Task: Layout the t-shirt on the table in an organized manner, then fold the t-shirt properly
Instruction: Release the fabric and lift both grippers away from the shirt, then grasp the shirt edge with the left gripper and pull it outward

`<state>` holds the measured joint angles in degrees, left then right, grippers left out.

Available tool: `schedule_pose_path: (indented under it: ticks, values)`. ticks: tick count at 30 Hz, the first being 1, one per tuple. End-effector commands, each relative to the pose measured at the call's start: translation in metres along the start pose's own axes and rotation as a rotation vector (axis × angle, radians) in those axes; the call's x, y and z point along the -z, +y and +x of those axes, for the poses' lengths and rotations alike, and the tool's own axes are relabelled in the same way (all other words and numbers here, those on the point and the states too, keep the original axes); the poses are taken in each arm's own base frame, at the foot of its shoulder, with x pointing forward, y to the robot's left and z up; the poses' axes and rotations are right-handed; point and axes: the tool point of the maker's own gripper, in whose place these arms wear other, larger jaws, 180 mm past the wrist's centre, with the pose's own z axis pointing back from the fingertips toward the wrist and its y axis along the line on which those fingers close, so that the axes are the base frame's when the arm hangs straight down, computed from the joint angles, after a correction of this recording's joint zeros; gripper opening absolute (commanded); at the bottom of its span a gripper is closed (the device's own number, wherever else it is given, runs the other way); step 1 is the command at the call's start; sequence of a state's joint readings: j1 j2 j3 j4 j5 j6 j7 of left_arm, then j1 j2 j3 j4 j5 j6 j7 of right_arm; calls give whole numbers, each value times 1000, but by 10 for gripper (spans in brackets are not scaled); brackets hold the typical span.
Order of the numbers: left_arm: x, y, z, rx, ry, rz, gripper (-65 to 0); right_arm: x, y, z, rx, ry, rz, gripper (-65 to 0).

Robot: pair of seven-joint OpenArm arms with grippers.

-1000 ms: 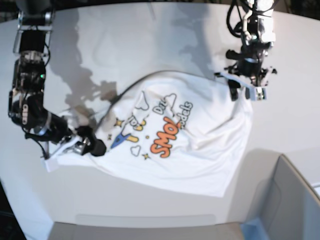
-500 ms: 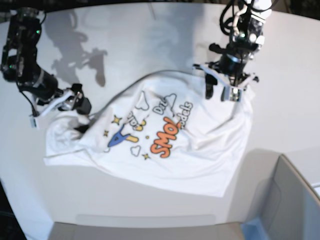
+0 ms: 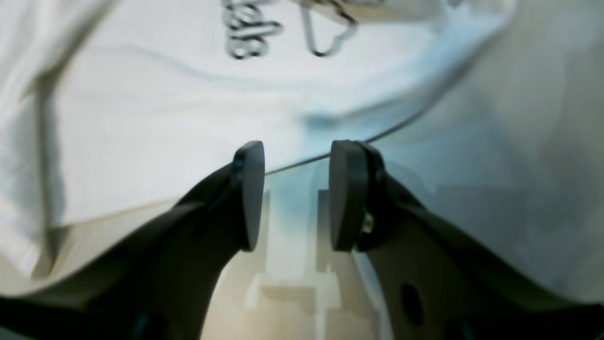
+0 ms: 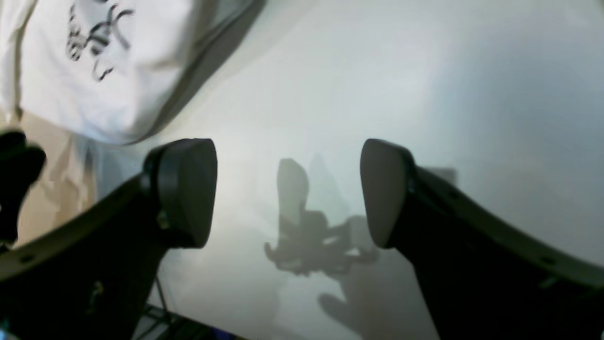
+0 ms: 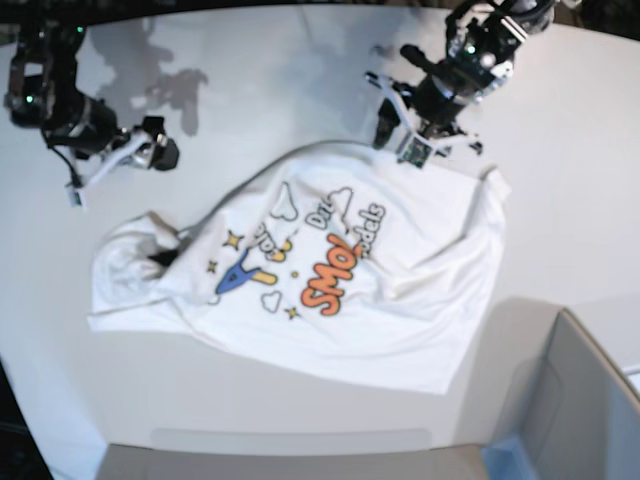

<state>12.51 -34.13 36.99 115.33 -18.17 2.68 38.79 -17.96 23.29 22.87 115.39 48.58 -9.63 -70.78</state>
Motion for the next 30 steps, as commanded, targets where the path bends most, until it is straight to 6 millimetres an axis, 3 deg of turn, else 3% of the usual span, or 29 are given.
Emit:
schedule_pose_path:
  ticks: [1,8,13,15,17,21,24,26,30]
  values:
    - [-2,4,19,22,-66,9,-443,-2,5,2,-13,-8,19,-199]
    - [-1,6,24,32,-79,11,-444,24,42,-27,-50,94,107,-199]
    - [0,27,37,156,-112,114,-442,39,40,-36,-115,114,19,-199]
    - [-1,42,40,224,-121,184,-434,42,37,-36,-124,107,-13,-199]
    - [-8,76,48,242,-138,319,-410,42,36,-36,-130,105,-23,-199]
    - [-34,143,49,71,-170,570,-366,42,36,-38,-130,111,-24,-199]
    - [-48,180,42,-69,-178,702,-356,42,35,-38,-131,110,-26,-199]
    - [-43,185,30,-104,-140,677,-355,42,35,-38,-130,110,-25,-199]
    - [-27,171,16,-187,-121,503,-358,43,37,-37,-129,107,-20,-199]
